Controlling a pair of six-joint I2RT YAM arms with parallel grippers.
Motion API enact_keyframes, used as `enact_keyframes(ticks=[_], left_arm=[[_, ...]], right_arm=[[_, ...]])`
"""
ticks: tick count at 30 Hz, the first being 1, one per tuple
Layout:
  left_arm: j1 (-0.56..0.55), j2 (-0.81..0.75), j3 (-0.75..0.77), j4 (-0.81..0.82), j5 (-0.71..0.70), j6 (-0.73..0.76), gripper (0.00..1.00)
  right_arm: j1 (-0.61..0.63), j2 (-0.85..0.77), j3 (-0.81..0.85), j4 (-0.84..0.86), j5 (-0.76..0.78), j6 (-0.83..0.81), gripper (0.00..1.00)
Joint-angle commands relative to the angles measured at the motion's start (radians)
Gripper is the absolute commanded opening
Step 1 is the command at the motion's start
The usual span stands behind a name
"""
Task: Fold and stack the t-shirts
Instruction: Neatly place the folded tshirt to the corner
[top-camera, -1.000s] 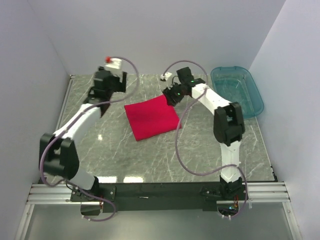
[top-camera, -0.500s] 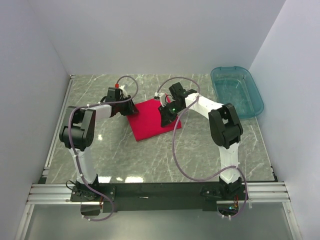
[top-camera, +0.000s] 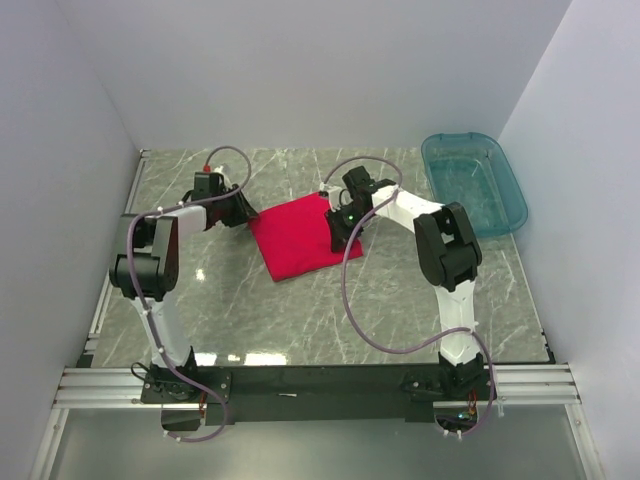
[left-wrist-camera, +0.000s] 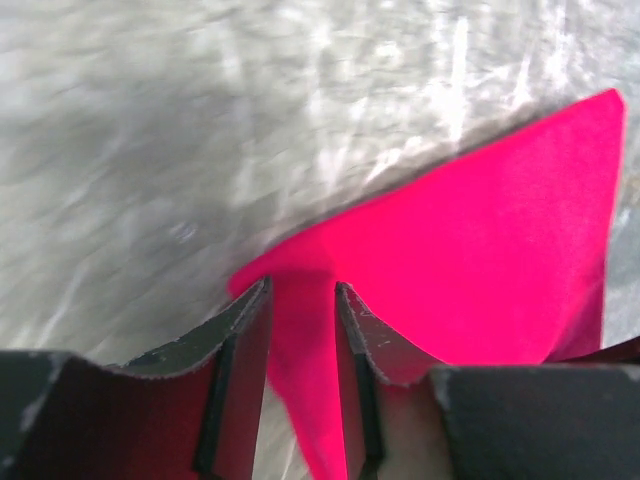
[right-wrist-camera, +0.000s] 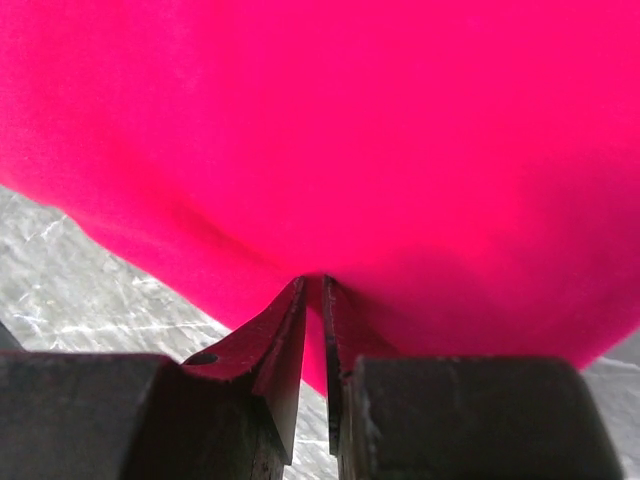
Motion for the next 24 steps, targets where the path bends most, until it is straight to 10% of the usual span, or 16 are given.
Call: enact_keyframes(ticks=[1,8,16,24], left_arm=[[0.018,-0.152,-0.02,-0.014,-0.086,0.004,0.37],[0.019,-0.506,-0.185,-0.075,-0.039,-0.028,0.49],[-0.046,-0.753,-0.665,0.112,0.063,-0.365,0.67],[-0.124,-0.669,-0.686,0.218,0.008,-0.438,0.7]], right_arm=[[-0.022,-0.043,0.008,-0.007,0.074,-0.02,0.19],[-0.027,-0.435,-0.091,-0.073,0.0,-0.243,0.32],[-0.076,-0.948,-0.564,0.267,0.013,-0.22,0.98],[-0.25,-1.09,-0.736,0.367,-0.274,-0.132,1.0]])
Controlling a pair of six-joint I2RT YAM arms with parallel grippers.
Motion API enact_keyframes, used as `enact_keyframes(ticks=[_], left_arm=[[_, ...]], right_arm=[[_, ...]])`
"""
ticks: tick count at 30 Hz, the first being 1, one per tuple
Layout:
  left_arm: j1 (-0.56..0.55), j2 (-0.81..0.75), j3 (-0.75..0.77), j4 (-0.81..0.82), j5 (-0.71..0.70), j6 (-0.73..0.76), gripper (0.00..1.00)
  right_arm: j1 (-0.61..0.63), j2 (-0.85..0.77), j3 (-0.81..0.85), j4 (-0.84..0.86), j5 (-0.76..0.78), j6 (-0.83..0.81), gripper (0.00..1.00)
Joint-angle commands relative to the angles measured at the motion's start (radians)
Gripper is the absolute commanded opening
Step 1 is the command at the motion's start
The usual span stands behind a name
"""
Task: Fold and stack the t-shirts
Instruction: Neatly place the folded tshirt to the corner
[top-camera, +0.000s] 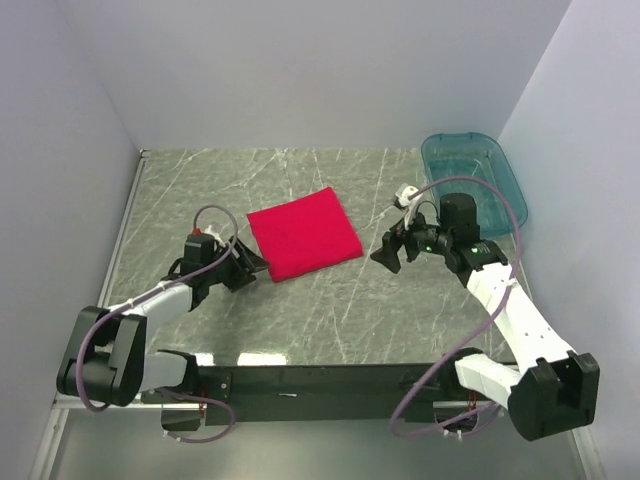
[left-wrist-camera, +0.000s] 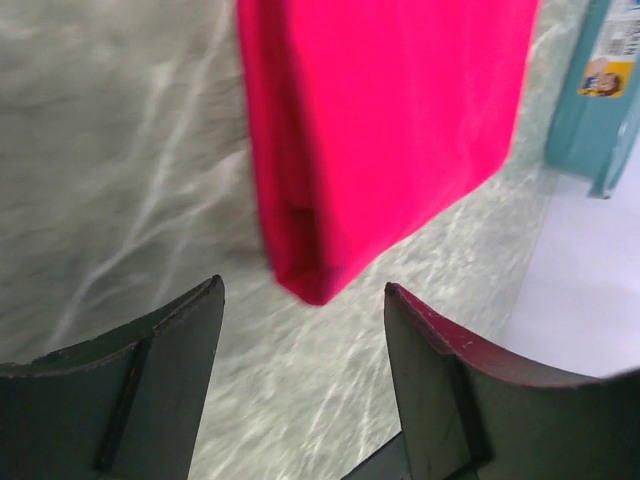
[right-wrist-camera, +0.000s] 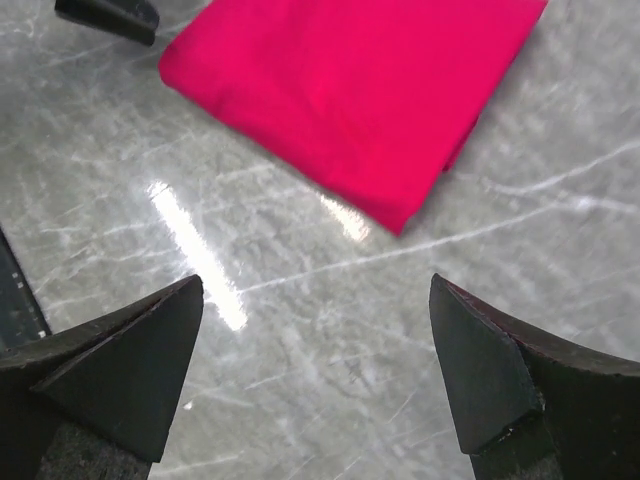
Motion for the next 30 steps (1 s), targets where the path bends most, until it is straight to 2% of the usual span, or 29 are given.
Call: enact_keyframes(ticks=[1,4,6,12,13,15,16,21,22,24,26,30], left_arm=[[-0.035,0.029,0.053,0.115,-0.024,-0.057,0.71],[-0.061,0.093,0.085,0.077,-0.076,-0.068,0.73],[-0.071,0.159,0.116,-0.009,-0.11,-0.078,0.73],[-0.117,0.291,0.191,-0.106,-0.179,-0.112,0.68],[-0.121,0.304,0.194,-0.103,-0.179,-0.114,0.55],[-0.129,0.345,0.212,-0.112,-0.176,-0.105,0.38],[-0.13,0.359,0.22,-0.118,-0.17,-0.082,0.26],[-0.115,0.354,0.249,-0.221,-0.223,0.036,0.04],[-0.079,0.342,0.252,-0.259,-0.234,0.081,0.01],[-0.02,0.304,0.262,-0.288,-0.259,0.132,0.01],[0.084,0.294,0.289,-0.351,-0.282,0.234,0.01],[0.265,0.33,0.421,-0.445,-0.286,0.383,0.01]], right_arm=[[-0.047,-0.006,-0.011,0.078,-0.138,0.043,1.0],[-0.064,0.007,-0.003,0.066,-0.174,0.05,0.99],[-0.07,0.011,-0.003,0.064,-0.189,0.058,0.98],[-0.078,0.013,0.003,0.054,-0.203,0.053,0.98],[-0.081,0.016,0.004,0.052,-0.204,0.053,0.98],[-0.084,0.016,0.004,0.052,-0.206,0.055,0.98],[-0.089,0.016,0.004,0.052,-0.209,0.055,0.98],[-0.093,0.013,0.004,0.052,-0.212,0.06,0.98],[-0.093,0.014,0.009,0.047,-0.214,0.058,0.98],[-0.093,0.016,0.014,0.04,-0.218,0.057,0.97],[-0.093,0.02,0.02,0.032,-0.226,0.053,0.97],[-0.095,0.022,0.023,0.031,-0.237,0.057,0.96]])
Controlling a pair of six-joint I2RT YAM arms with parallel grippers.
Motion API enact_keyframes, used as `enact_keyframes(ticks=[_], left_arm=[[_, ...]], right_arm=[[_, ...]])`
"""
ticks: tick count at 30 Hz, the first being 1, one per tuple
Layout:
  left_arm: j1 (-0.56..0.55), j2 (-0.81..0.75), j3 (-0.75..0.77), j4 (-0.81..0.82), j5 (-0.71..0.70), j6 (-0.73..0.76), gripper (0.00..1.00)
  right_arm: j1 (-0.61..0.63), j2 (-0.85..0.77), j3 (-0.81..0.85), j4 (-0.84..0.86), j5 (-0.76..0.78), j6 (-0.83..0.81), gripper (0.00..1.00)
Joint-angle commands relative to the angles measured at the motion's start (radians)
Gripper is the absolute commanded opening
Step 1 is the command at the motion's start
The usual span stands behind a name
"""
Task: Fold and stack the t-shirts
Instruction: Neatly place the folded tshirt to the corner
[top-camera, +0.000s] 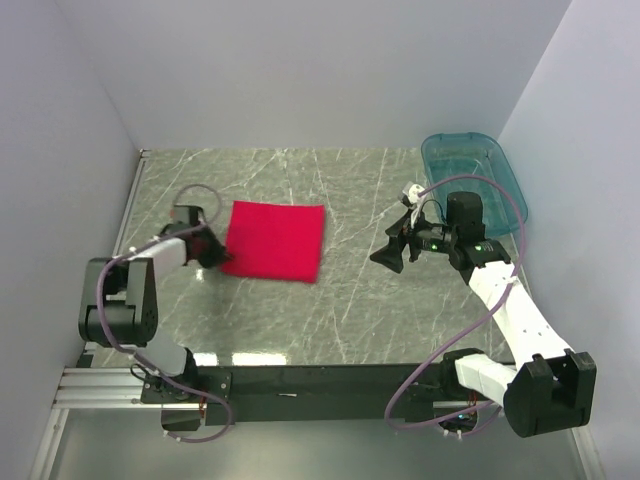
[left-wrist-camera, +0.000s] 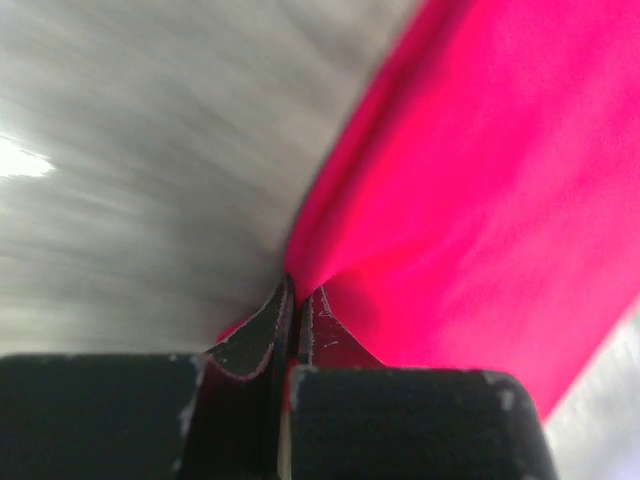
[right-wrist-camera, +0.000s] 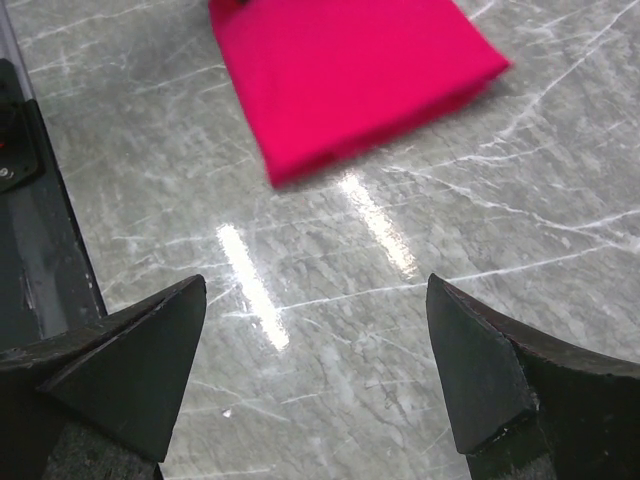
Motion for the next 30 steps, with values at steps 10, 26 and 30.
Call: enact_keyframes(ticks=[10,26,30], left_arm=[[0.359,0.256,0.406,-0.339,-0.334,0.341,0.01],[0.502,0.253,0.757,-0.471,-0.507,0.318,0.56],[0.482,0.063,0.735,-0.393,-0.41,0.253,0.94]], right_arm=[[-0.007,-0.02,0.051,-0.015,-0.047,-0.004,0.95],[-0.009,0.007,0.071,-0.069,-0.025,-0.045,0.94],[-0.009,0.02,0.077,-0.092,0.099,-0.091,0.94]])
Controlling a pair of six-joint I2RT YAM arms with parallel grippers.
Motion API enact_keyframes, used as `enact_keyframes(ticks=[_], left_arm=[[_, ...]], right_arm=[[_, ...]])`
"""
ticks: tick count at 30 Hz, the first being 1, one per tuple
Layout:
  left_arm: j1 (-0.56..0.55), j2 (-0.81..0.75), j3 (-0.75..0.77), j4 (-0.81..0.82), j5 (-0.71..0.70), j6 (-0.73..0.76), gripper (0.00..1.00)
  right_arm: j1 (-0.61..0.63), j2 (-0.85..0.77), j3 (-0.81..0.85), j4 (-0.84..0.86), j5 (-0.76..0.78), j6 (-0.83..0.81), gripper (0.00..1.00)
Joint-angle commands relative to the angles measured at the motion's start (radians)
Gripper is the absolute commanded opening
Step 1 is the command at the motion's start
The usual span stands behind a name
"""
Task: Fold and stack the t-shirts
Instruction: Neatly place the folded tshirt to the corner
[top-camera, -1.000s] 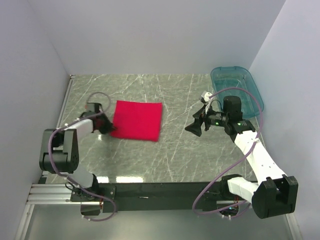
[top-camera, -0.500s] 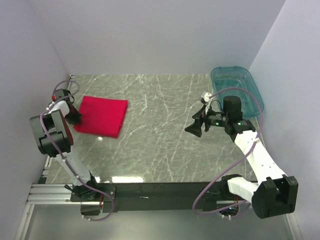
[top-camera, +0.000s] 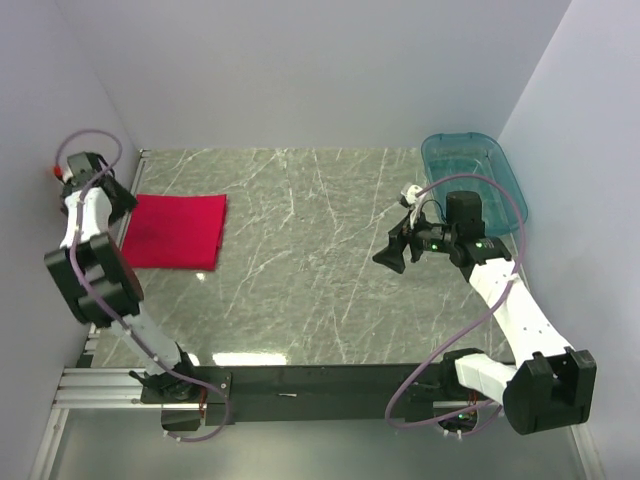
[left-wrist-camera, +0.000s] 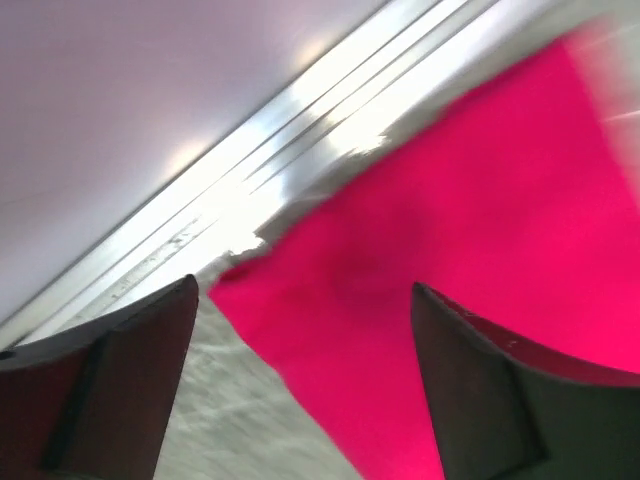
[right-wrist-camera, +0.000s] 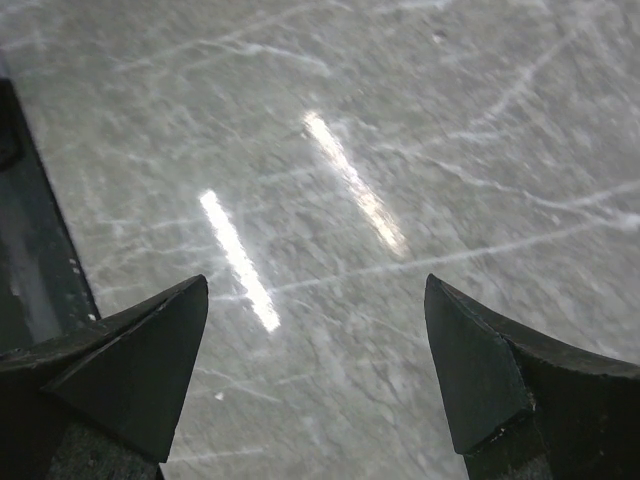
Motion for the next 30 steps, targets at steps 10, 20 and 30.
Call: enact_keyframes(ticks=[10,20,30], left_arm=[[-0.132,-0.914,-0.576,0.505,0.73,-0.184,0.99],[-0.527,-1.153,-0.465,0.074,0.407,0.193,0.99],[-0.548,-1.243,-0.508,0.022,0.519,0.175,0.99]], right_arm=[[-0.01,-0.274,0.005,0.02,0.745,0.057,1.0],[-0.03,-0.578,-0.071,-0.038,1.209,0.457,1.0],[-0.114,-0.623,-0.131,-0.06,1.214,0.433,1.0]])
